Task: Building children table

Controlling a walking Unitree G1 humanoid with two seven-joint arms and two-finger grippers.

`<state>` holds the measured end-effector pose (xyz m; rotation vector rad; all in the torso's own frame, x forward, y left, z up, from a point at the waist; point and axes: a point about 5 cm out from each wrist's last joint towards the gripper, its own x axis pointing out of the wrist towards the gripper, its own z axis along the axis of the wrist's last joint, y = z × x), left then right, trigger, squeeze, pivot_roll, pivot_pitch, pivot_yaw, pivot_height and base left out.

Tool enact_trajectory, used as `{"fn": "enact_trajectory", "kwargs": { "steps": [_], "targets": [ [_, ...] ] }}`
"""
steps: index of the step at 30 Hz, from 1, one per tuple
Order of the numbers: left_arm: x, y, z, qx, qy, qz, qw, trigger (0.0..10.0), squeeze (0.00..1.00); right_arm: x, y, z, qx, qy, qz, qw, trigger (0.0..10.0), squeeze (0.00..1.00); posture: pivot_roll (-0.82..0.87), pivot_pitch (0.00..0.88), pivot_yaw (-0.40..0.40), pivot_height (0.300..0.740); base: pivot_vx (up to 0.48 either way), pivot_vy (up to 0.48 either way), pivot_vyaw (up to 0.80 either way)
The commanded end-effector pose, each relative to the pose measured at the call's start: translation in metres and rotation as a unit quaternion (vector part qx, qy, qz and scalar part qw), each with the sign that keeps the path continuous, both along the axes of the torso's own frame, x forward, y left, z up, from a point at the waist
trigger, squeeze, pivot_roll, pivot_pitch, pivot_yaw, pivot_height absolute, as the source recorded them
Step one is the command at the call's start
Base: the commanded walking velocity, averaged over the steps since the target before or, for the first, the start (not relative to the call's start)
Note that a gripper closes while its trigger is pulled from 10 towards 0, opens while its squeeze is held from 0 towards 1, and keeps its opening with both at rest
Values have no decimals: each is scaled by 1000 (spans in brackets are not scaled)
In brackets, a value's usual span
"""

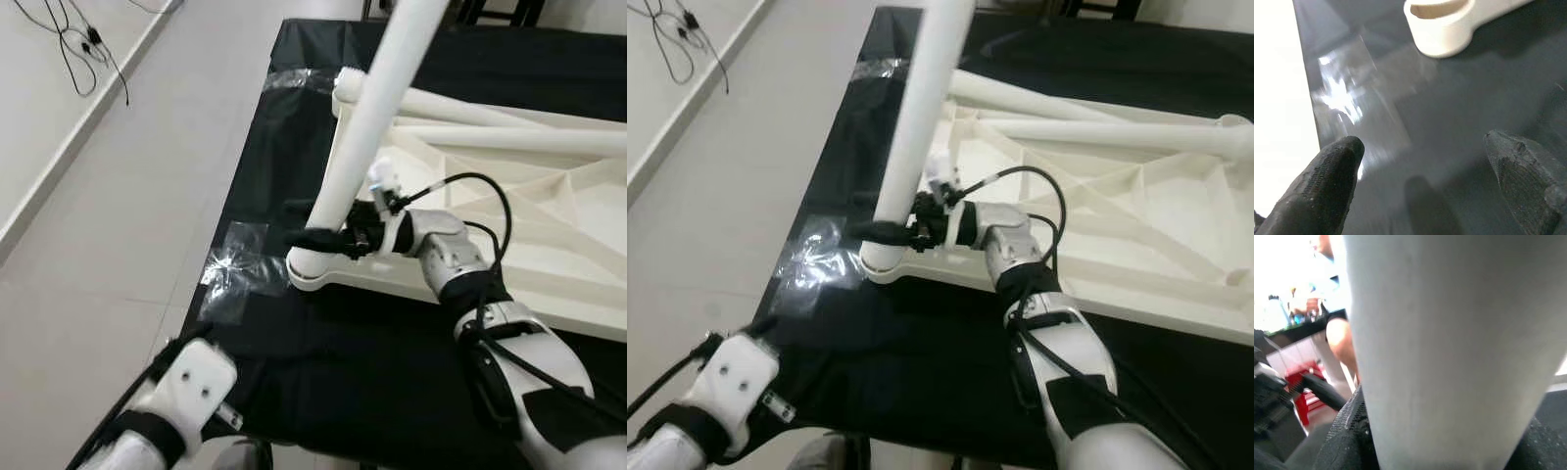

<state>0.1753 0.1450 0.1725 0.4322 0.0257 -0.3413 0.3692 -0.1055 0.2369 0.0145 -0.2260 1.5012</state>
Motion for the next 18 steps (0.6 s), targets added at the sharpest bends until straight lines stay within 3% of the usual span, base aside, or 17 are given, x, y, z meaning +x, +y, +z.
{"fn": "enact_trajectory", "kwargs": {
  "steps": [1, 3, 6, 7, 15, 18],
  "targets": [
    [1, 2, -7, 2, 8, 9, 1000, 10000, 0, 1, -8, 15, 29, -20, -9, 999, 10000, 0, 138, 211, -21, 740, 0, 0, 0],
    [14, 3, -6, 0, -10, 19, 1000, 10000, 0, 1, -10, 25, 53, -33, -12, 998, 10000, 0, 121, 161, -27, 740, 0, 0, 0],
    [21, 5, -4, -4, -19, 25, 999, 10000, 0, 1, -10, 31, 66, -42, -15, 997, 10000, 0, 117, 146, -29, 740, 0, 0, 0],
    [31, 6, -1, -8, -33, 30, 999, 10000, 0, 0, -11, 37, 86, -50, -26, 995, 10000, 0, 107, 59, -39, 740, 0, 0, 0],
    [54, 10, 9, -30, -66, 39, 997, 10000, 0, -3, -12, 42, 122, -64, -59, 989, 10000, 0, 102, 0, -44, 740, 0, 0, 0],
    [66, 12, 17, -48, -85, 43, 994, 10000, 0, -1, -7, 39, 119, -65, -103, 985, 10000, 0, 93, 0, -49, 740, 0, 0, 0]
  ]
}}
